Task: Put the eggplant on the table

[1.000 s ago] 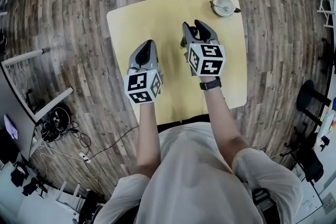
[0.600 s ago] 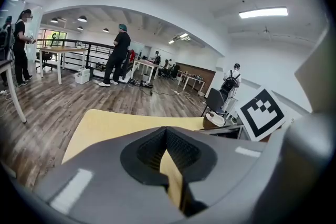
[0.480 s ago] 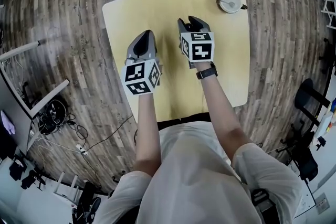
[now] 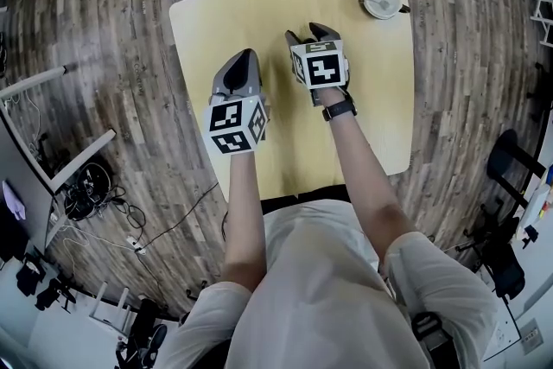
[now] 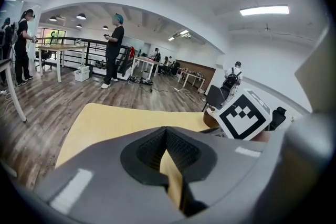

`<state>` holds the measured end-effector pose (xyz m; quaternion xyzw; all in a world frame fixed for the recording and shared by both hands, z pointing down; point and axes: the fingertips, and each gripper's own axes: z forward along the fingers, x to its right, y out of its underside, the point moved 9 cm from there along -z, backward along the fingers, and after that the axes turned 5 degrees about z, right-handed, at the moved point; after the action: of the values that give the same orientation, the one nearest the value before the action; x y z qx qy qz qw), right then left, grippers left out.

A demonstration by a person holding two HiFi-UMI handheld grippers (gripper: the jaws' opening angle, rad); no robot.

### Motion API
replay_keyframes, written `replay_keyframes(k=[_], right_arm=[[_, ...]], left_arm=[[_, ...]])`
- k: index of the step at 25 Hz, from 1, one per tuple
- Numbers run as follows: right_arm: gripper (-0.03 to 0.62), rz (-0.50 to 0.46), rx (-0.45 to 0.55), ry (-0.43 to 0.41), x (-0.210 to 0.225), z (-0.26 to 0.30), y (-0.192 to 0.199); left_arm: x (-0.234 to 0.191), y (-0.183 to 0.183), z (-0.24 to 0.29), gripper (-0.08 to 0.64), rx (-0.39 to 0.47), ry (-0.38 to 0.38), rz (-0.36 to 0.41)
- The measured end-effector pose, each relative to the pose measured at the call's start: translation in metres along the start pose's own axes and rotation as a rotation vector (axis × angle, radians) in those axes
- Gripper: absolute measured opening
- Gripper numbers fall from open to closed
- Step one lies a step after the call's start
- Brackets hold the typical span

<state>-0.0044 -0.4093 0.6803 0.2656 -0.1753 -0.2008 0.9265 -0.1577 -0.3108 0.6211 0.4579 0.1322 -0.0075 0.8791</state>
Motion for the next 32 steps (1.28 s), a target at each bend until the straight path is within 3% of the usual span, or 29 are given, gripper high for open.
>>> replay_keyframes(k=[7,17,24,32], right_arm=[[0.230,-0.017,0.089,-0.014,-0.014,-0.033,-0.004],[0.229,0.001,0.279,0.023,-0.034,-0.128,-0.002],[0.202,0.031,0.411,0.048,-0.053,-0.202,0.011],[0.162,0.055,0.557,0.064,-0.083,-0.265,0.023]], left_arm=[[0.003,-0.009,-0.022,0.009,0.033,0.007,0.011],[0.022,-0.027,-0.078,0.009,0.122,0.035,0.033],[0.046,-0.039,-0.124,0.009,0.189,0.062,0.080],[0.059,-0.069,-0.175,0.009,0.296,0.090,0.186]])
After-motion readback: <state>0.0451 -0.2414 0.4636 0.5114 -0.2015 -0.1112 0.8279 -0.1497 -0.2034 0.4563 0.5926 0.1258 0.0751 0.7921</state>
